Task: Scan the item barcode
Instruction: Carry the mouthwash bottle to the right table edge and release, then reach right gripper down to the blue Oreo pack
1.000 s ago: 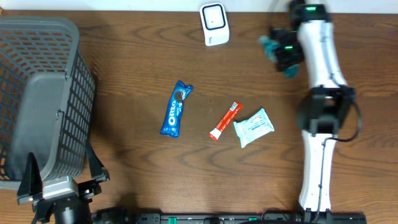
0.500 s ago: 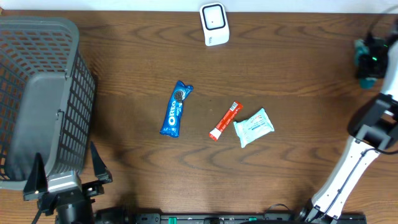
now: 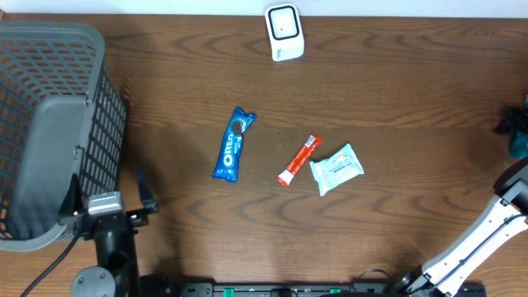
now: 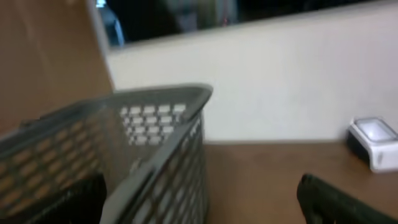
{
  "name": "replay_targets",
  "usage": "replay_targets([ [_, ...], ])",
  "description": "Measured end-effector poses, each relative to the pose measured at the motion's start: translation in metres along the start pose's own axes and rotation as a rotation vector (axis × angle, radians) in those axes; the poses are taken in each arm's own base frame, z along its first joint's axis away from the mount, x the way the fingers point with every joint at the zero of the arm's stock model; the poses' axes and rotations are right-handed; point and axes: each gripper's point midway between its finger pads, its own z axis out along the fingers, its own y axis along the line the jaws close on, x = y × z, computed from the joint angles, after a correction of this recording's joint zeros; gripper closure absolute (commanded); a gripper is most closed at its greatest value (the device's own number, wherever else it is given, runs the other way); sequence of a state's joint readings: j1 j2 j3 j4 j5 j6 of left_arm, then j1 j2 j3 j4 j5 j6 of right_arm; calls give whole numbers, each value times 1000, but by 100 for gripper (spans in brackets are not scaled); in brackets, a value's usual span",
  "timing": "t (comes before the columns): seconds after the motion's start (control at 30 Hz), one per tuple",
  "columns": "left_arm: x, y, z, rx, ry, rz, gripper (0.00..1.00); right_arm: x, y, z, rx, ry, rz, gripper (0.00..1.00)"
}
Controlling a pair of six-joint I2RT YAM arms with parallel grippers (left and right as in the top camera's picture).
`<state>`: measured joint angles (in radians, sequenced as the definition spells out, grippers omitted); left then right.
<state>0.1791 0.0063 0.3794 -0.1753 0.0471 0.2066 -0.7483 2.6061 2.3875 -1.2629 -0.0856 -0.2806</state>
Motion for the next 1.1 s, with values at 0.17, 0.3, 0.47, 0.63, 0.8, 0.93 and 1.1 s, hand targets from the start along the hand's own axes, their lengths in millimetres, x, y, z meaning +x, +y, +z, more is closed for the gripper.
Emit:
replay_targets([
  [0.17,27,-8,16,21,-28,-92,2,-12,23,-19,-19,-51,-12,1],
  [0.3,55,-13,23,30,-18,-182,2,-32,49,-70,-12,-166,-27,1],
  [0.47,81,-26,26,86,31,-243,2,-46,105,-173,-14,-371,-70,1],
  [0.63,102,-55,23,237,85,-271,2,-32,192,-262,-67,-542,-194,1],
  [0.8,105,-83,14,402,104,-245,2,-5,273,-296,-182,-586,-325,1],
  [0.93,105,-93,9,473,100,-211,2,29,332,-292,-313,-508,-429,1],
  [1.1,111,-97,7,492,122,-204,2,67,391,-278,-398,-407,-513,1],
])
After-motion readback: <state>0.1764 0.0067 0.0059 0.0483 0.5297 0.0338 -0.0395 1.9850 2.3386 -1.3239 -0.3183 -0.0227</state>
